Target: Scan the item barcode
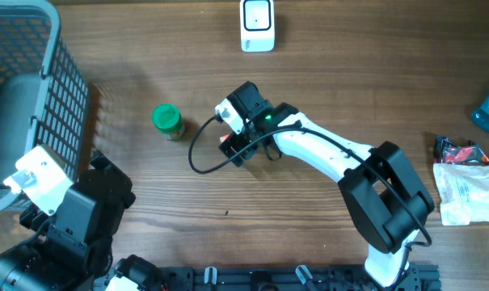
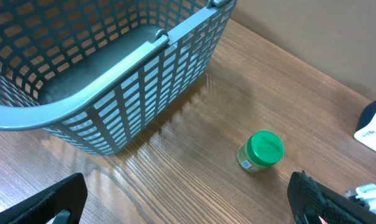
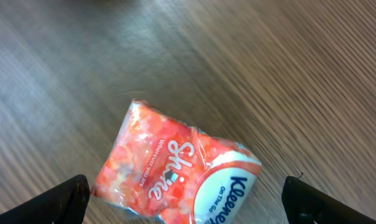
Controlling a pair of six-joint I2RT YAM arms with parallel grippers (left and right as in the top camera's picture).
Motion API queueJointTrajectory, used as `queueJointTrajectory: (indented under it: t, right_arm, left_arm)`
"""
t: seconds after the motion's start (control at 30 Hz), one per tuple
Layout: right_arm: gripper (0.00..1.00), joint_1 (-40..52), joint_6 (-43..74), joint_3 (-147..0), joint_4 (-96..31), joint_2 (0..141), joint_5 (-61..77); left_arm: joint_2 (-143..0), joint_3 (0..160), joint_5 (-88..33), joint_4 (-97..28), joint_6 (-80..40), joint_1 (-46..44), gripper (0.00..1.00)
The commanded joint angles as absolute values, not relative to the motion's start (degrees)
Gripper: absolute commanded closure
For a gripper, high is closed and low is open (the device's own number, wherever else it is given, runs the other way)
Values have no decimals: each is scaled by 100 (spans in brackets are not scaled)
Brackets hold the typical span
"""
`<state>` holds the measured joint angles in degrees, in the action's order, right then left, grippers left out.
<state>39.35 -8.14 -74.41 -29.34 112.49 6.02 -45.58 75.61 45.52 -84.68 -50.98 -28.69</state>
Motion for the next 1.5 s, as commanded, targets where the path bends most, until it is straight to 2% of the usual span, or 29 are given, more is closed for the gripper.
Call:
queueJointTrajectory:
  t: [0.0, 0.2, 0.57, 0.83, 1.23, 1.47]
  right_arm:
    - [0, 3981, 215, -7542, -2947, 11115, 233]
    - [0, 3981, 657, -7542, -2963, 11115, 115]
    - [0, 4141, 690, -7544, -2961, 11113, 148]
    - [0, 4158, 1479, -7542, -2810, 11150, -113]
    - [0, 4222, 1507, -7509, -2749, 11498, -108]
    - [0, 4222, 1658, -7159, -2285, 11500, -110]
  left_arm:
    - [-4576, 7603, 4563, -8471, -5188, -2816, 0]
    - [-4576, 7603, 4563, -8471, -5190, -2816, 0]
    - [-4576, 7603, 4563, -8471, -5190, -2816, 0]
    - [-4576, 7603, 4563, -8471, -5190, -2816, 0]
    - [-4576, 7603, 4563, -8471, -5190, -2816, 0]
    - [-4576, 7603, 4563, -8471, -5190, -2816, 0]
